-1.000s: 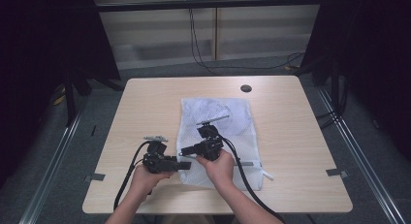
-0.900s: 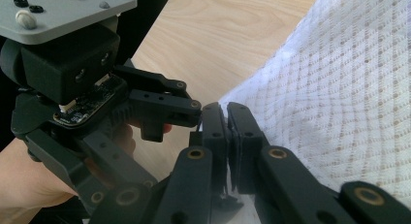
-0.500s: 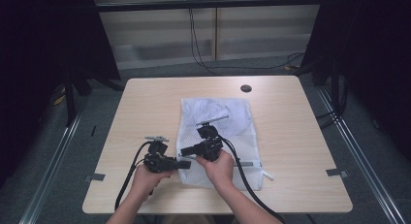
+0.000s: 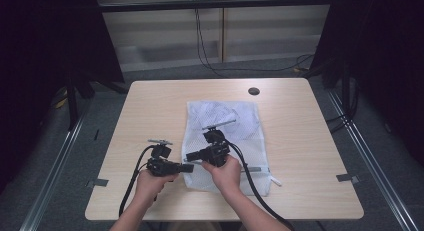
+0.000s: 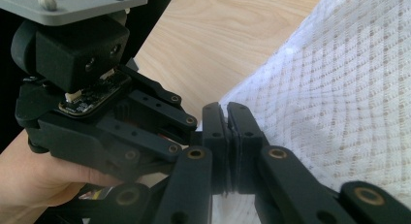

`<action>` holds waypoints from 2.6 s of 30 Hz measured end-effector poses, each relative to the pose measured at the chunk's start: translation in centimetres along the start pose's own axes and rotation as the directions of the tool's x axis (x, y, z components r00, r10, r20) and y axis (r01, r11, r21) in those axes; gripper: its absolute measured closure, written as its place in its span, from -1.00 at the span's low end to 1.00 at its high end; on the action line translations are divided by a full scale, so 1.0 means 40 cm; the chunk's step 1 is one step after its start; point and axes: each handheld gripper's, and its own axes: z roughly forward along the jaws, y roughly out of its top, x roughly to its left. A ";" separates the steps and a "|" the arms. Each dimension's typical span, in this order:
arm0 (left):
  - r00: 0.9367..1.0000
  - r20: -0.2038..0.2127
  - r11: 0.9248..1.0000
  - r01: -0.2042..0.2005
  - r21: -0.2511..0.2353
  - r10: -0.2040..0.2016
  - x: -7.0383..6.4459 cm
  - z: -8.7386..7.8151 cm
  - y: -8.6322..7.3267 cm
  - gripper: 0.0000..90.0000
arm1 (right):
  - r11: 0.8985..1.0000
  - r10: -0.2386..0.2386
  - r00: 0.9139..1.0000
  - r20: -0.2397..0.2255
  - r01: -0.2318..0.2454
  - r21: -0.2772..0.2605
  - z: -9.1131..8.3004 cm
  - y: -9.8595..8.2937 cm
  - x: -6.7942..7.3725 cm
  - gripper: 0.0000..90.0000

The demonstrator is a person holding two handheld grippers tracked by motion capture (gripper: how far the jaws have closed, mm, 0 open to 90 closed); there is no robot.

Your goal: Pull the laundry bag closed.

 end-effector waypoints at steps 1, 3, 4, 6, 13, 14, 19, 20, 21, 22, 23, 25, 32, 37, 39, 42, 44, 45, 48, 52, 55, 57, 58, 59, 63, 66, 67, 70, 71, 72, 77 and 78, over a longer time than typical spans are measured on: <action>1.000 0.000 1.000 0.000 0.000 0.000 0.000 0.000 0.000 0.94 | 1.000 0.000 1.000 0.000 0.000 0.000 0.000 0.000 0.000 0.93; 1.000 0.005 1.000 0.008 0.005 -0.008 0.000 -0.001 0.001 0.95 | 1.000 0.002 1.000 -0.002 -0.002 -0.001 -0.002 0.000 0.000 0.93; 1.000 0.004 1.000 0.012 0.007 -0.012 0.000 -0.001 0.001 0.95 | 1.000 0.003 1.000 -0.001 -0.003 0.001 -0.003 0.000 -0.001 0.93; 1.000 -0.005 1.000 0.019 0.007 -0.019 -0.001 -0.001 0.001 0.95 | 1.000 0.002 1.000 0.001 -0.002 0.001 -0.003 0.000 -0.001 0.93; 0.999 -0.014 1.000 0.029 0.000 -0.029 -0.003 -0.003 0.002 0.96 | 1.000 0.006 1.000 0.000 -0.006 -0.002 -0.008 -0.003 -0.005 0.94; 1.000 -0.016 1.000 0.025 0.000 -0.025 -0.003 -0.004 0.002 0.96 | 1.000 0.003 1.000 0.001 -0.003 -0.001 -0.009 -0.003 -0.006 0.94; 1.000 -0.002 1.000 0.024 0.005 -0.024 -0.002 -0.005 0.003 0.97 | 1.000 -0.003 1.000 0.002 0.003 -0.001 -0.013 -0.006 -0.007 0.94; 1.000 -0.008 1.000 0.023 0.006 -0.023 -0.002 -0.006 0.003 0.97 | 1.000 -0.003 1.000 0.002 0.003 -0.001 -0.013 -0.006 -0.007 0.94; 1.000 -0.008 1.000 0.030 0.005 -0.030 -0.002 -0.008 0.003 0.97 | 1.000 -0.002 1.000 0.015 0.002 -0.001 -0.016 -0.007 -0.011 0.94; 1.000 -0.012 1.000 0.023 -0.002 -0.023 0.001 -0.010 0.003 0.97 | 1.000 0.003 1.000 0.014 -0.003 -0.003 -0.018 -0.007 -0.015 0.94; 1.000 -0.006 1.000 0.028 -0.003 -0.028 0.002 -0.013 0.004 0.97 | 1.000 0.011 1.000 0.013 -0.011 -0.005 -0.021 -0.008 -0.019 0.94; 1.000 -0.007 1.000 0.029 -0.004 -0.029 0.001 -0.012 0.004 0.97 | 1.000 0.010 1.000 0.018 -0.010 -0.007 -0.027 -0.009 -0.024 0.94; 0.999 -0.003 0.999 0.032 -0.007 -0.032 0.002 -0.013 0.004 0.97 | 1.000 0.016 1.000 0.026 -0.016 -0.004 -0.039 -0.013 -0.034 0.94; 1.000 -0.004 1.000 0.025 -0.006 -0.025 -0.001 -0.010 0.004 0.97 | 1.000 0.008 1.000 0.026 -0.008 -0.004 -0.045 -0.015 -0.038 0.94; 1.000 -0.004 1.000 0.026 -0.003 -0.026 0.000 -0.012 0.005 0.97 | 1.000 0.006 1.000 0.030 -0.006 -0.001 -0.048 -0.015 -0.040 0.94; 0.999 0.004 0.999 0.034 -0.008 -0.034 -0.001 -0.011 0.004 0.97 | 1.000 0.017 0.999 0.029 -0.016 -0.005 -0.053 -0.016 -0.046 0.94; 1.000 0.002 0.999 0.031 -0.007 -0.031 -0.001 -0.011 0.005 0.97 | 1.000 0.010 0.999 0.031 -0.010 -0.002 -0.054 -0.016 -0.046 0.94; 1.000 0.006 1.000 0.031 -0.005 -0.030 -0.001 -0.010 0.005 0.97 | 1.000 0.010 0.999 0.030 -0.010 -0.001 -0.055 -0.016 -0.047 0.94; 0.999 0.002 0.999 0.032 -0.009 -0.032 -0.002 -0.008 0.004 0.97 | 1.000 0.008 0.999 0.031 -0.008 0.003 -0.056 -0.017 -0.048 0.94; 0.999 0.006 0.999 0.039 -0.009 -0.039 0.000 -0.012 0.005 0.97 | 1.000 0.011 0.999 0.039 -0.011 0.002 -0.057 -0.016 -0.053 0.94; 0.999 0.009 0.999 0.034 -0.015 -0.034 0.001 -0.013 0.005 0.97 | 1.000 0.019 0.999 0.032 -0.019 -0.002 -0.062 -0.018 -0.060 0.94; 0.999 0.009 0.999 0.037 -0.010 -0.037 -0.001 -0.012 0.005 0.97 | 1.000 0.011 0.999 0.036 -0.011 -0.002 -0.064 -0.018 -0.059 0.94; 0.999 0.005 0.999 0.034 -0.010 -0.034 -0.001 -0.013 0.005 0.97 | 1.000 0.014 0.999 0.035 -0.014 0.002 -0.065 -0.018 -0.059 0.94; 0.999 0.007 0.999 0.033 -0.011 -0.033 0.000 -0.014 0.005 0.97 | 1.000 0.012 0.999 0.043 -0.013 0.003 -0.067 -0.019 -0.061 0.94; 0.999 0.010 0.999 0.043 -0.017 -0.043 0.001 -0.015 0.005 0.97 | 1.000 0.025 0.999 0.040 -0.025 0.001 -0.075 -0.022 -0.070 0.94; 0.999 0.008 0.999 0.038 -0.015 -0.038 0.002 -0.014 0.005 0.97 | 1.000 0.019 0.999 0.050 -0.019 0.000 -0.079 -0.024 -0.075 0.94; 0.999 0.012 0.999 0.044 -0.017 -0.044 0.001 -0.014 0.005 0.97 | 1.000 0.030 0.998 0.046 -0.030 -0.001 -0.081 -0.025 -0.077 0.94; 0.999 0.011 0.999 0.044 -0.019 -0.044 0.002 -0.014 0.005 0.97 | 1.000 0.022 0.999 0.047 -0.021 -0.003 -0.084 -0.027 -0.080 0.94; 0.999 0.010 0.999 0.046 -0.018 -0.046 0.001 -0.014 0.005 0.97 | 1.000 0.022 0.999 0.047 -0.021 -0.003 -0.084 -0.027 -0.080 0.94; 0.999 0.012 0.999 0.046 -0.018 -0.046 0.001 -0.013 0.005 0.97 | 1.000 0.022 0.999 0.047 -0.022 -0.006 -0.084 -0.027 -0.081 0.94; 0.999 0.017 0.999 0.049 -0.018 -0.048 0.001 -0.013 0.005 0.97 | 1.000 0.020 0.999 0.047 -0.020 -0.006 -0.085 -0.028 -0.080 0.94; 0.999 0.017 0.999 0.049 -0.019 -0.048 0.001 -0.013 0.004 0.97 | 1.000 0.020 0.999 0.047 -0.020 -0.006 -0.085 -0.028 -0.080 0.94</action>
